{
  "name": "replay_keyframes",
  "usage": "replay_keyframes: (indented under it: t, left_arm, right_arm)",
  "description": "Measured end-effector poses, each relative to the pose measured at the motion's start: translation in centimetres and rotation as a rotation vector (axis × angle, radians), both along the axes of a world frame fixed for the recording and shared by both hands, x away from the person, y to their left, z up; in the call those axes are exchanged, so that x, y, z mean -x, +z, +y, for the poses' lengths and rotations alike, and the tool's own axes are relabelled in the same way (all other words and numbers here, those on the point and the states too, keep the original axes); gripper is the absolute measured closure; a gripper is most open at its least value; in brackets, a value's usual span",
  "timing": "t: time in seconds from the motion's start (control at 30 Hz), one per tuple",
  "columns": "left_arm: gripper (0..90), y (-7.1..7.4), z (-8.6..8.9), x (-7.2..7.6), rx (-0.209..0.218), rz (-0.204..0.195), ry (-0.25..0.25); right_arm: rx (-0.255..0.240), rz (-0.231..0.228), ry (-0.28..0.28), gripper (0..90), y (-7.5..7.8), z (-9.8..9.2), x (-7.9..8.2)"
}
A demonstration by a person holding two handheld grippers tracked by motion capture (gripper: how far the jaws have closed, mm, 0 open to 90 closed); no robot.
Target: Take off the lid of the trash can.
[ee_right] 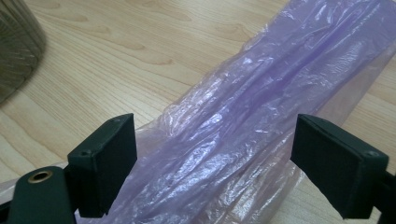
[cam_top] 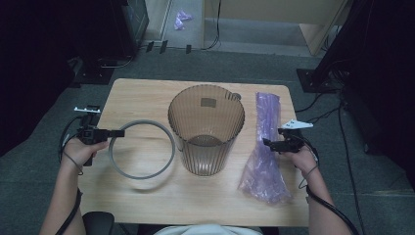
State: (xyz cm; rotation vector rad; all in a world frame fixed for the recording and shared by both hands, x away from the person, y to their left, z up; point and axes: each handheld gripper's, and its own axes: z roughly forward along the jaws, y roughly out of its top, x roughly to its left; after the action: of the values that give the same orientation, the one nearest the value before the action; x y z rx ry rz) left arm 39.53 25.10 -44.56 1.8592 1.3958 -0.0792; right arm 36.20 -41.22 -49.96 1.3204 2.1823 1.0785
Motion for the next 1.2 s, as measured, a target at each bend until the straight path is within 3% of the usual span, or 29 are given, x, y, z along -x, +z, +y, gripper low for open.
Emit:
replay_keyframes:
  t: [0.43,0.7,1.07,1.2]
  left_arm:
    - [80.4,-2.1,0.3,-0.9,-0.009,0.019,0.039]
    - [80.5,-3.1,0.7,-1.2,-0.043,0.014,0.059]
    - [81.2,-4.2,-0.2,-1.7,-0.103,0.008,0.036]
    - [76.2,-4.2,-0.3,-1.4,-0.122,-0.023,0.012]
  right_arm:
    - [0.008,-0.003,-0.021,15.2,-0.5,-0.5,-0.3]
    - [0.016,-0.009,-0.026,15.2,-0.8,-0.5,-0.6]
    - [0.051,0.009,-0.01,15.2,-2.1,-0.3,-1.3]
    - [0.056,0.015,-0.005,15.1,-2.4,-0.2,-1.5]
